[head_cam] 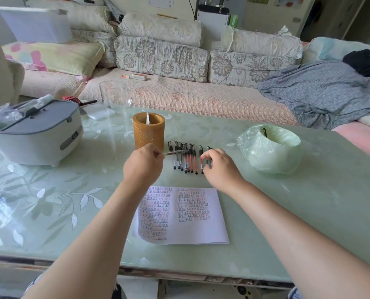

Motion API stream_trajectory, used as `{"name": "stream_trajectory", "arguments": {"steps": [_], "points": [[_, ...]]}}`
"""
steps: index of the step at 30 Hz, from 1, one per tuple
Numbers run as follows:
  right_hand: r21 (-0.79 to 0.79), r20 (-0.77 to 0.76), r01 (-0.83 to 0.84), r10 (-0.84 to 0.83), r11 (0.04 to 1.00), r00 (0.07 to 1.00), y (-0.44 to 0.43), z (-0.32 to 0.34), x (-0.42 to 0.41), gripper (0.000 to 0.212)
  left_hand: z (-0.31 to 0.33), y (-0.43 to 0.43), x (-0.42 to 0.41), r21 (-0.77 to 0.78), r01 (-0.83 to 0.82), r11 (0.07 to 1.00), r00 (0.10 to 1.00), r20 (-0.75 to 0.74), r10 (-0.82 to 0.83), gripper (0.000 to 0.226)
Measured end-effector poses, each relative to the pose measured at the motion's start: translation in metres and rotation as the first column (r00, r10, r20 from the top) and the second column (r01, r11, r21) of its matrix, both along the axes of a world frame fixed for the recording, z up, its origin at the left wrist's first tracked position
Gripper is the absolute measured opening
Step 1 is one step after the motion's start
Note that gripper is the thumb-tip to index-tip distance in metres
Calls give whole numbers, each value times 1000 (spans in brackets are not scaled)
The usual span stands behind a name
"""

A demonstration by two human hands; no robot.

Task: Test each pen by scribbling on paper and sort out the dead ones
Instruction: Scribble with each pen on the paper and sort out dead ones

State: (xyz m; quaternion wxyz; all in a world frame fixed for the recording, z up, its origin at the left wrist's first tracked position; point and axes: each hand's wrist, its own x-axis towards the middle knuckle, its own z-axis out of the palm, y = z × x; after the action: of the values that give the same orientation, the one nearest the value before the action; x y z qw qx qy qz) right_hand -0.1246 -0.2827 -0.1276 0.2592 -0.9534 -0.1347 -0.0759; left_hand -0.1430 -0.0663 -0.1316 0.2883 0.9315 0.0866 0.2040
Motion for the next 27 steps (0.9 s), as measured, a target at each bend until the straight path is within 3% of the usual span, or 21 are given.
{"name": "stream_trajectory", "arguments": {"steps": [6,13,19,22,27], "points": [[-158,-101,46,-62,986,993,18,-10,27,39,-20,-8,12,56,-129,990,992,17,128,15],[-354,-114,63,-110,933,987,40,-15,45,46,-27,-2,17,177,-110,978,968,-206,146,15],[-349,-144,82,-140,933,980,50,-11,54,49,-27,-6,24,167,-12,986,968,-247,54,17],[-341,-193,77,-150,937,970,54,-9,57,39,-29,-10,26,145,60,988,978,-209,-29,25],[-379,-198,106,-192,919,961,60,-3,57,21,-33,-17,23,267,390,881,918,-192,-348,48]]}}
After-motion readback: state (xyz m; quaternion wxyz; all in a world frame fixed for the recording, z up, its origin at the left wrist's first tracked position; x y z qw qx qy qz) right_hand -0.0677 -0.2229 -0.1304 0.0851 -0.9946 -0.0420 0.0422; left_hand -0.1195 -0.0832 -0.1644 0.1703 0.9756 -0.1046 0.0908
